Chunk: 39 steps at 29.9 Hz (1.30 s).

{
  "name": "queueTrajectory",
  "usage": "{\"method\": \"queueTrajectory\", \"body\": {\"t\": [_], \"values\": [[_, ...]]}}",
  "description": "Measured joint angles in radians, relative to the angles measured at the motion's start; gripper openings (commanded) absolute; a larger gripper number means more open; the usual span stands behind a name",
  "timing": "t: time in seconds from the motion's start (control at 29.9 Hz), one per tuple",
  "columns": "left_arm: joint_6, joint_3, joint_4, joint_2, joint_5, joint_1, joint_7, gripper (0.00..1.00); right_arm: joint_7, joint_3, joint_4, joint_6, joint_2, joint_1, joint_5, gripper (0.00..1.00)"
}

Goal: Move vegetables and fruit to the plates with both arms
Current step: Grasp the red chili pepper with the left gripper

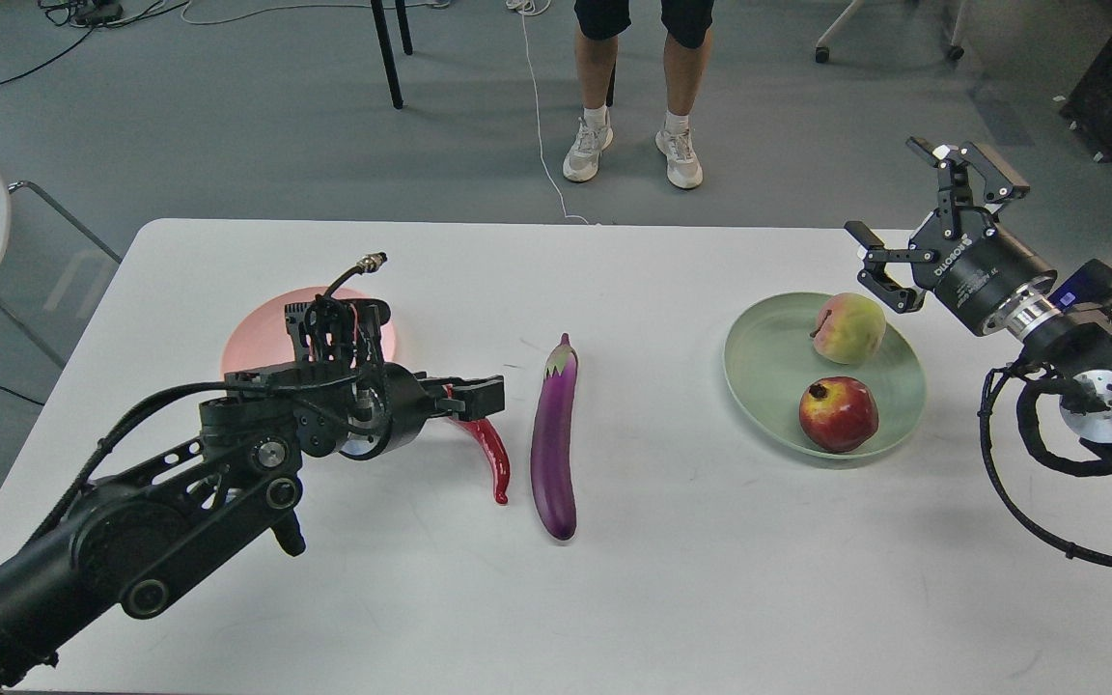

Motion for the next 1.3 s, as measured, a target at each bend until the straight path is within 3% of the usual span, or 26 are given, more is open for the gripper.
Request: {"method": "queueTrajectory", "body": {"t": [1.3], "values": [[0.000, 0.017, 0.233, -0.096, -0.032, -0.062, 0.010, 0.94, 0.000, 0.003, 0.009, 0.002, -0.008, -0.031, 0.000, 0.98]]}}
